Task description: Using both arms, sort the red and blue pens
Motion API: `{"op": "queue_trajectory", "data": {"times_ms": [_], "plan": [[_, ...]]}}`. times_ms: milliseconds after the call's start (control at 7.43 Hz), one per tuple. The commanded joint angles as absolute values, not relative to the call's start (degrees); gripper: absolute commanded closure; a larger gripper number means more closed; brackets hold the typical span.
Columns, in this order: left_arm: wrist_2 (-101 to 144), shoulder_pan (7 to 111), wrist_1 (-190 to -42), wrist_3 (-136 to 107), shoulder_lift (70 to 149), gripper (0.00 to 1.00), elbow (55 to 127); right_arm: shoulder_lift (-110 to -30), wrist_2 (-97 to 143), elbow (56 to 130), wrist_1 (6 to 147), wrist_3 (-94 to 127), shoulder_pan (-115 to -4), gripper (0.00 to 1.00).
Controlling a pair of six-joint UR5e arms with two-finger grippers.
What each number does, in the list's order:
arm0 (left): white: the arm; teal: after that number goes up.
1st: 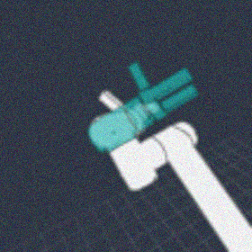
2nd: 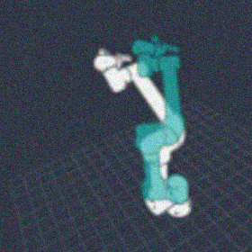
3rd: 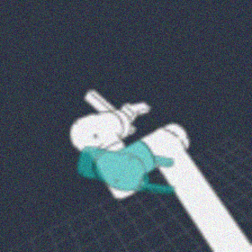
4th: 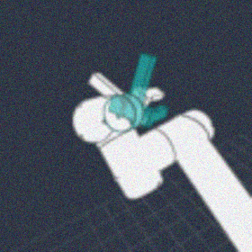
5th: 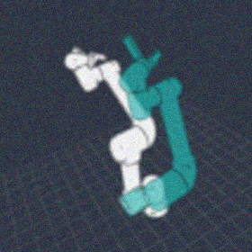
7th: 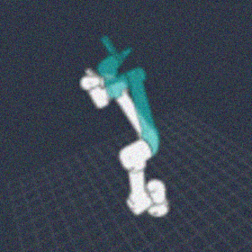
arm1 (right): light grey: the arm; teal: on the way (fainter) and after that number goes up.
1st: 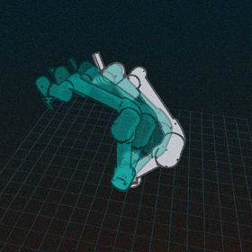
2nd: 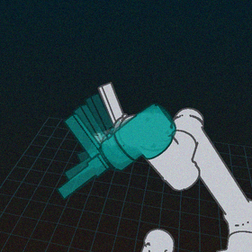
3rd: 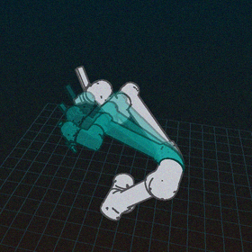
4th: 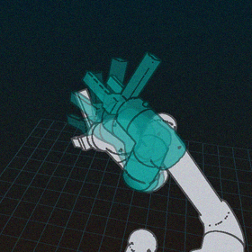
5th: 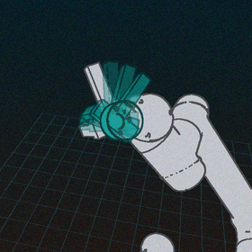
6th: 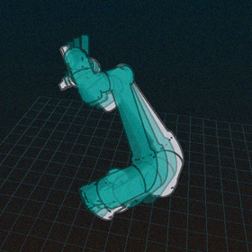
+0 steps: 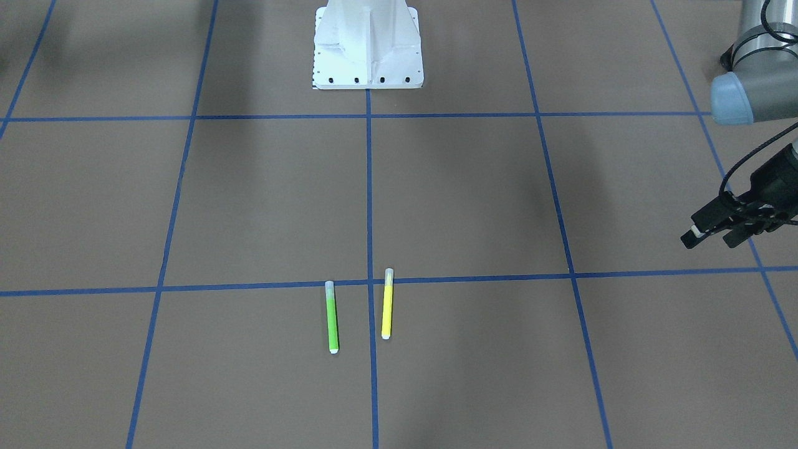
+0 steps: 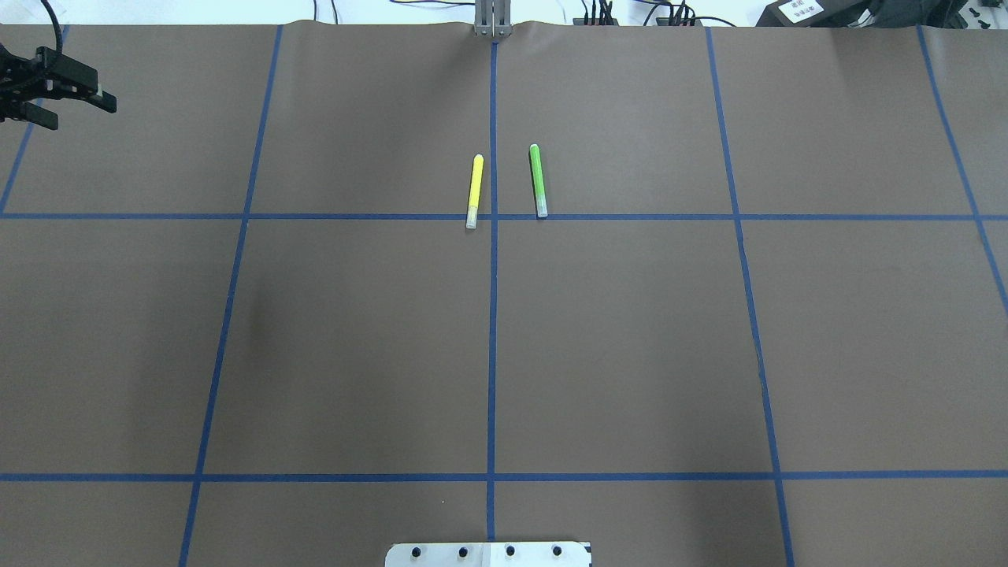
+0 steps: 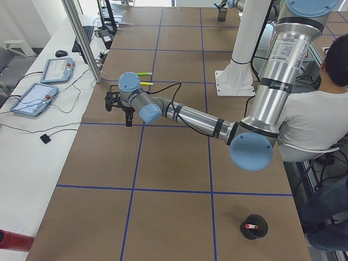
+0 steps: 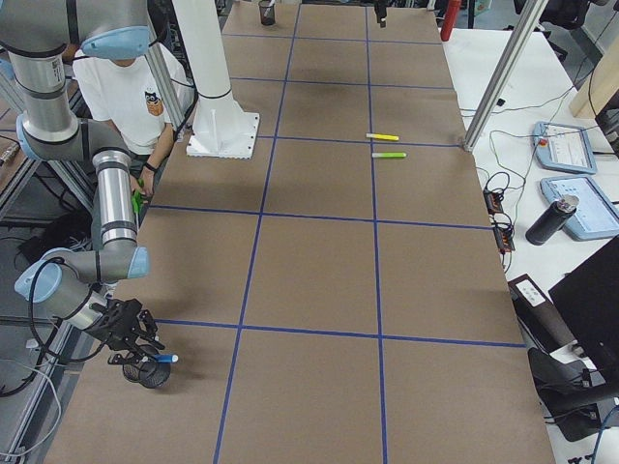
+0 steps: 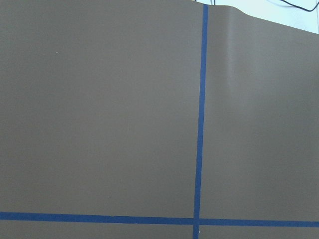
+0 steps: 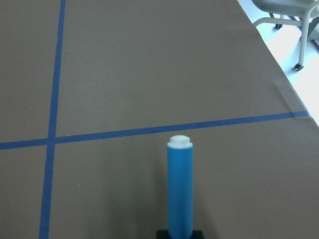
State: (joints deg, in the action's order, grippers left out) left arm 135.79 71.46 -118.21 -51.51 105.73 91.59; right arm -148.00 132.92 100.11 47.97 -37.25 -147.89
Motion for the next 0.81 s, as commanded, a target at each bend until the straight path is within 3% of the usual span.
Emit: {"op": "queue_trajectory", "data": {"times_ms": [0,404,673], "plan": [[135.8,71.4,-117.8,-52.7,105.8,0.02,92.1,-147.9,132.5,100.2,48.4,-38.4,-148.3,0.0],[135.7,70.1,-117.7,-54.9,105.7,0.02,92.9,-147.7,132.4,101.9,48.4,-38.3,-148.4,0.0],[135.7,69.8,-117.7,-55.0,105.7,0.02,93.0,-146.4,131.1,107.9,52.8,-38.1,-148.4,0.0]]}}
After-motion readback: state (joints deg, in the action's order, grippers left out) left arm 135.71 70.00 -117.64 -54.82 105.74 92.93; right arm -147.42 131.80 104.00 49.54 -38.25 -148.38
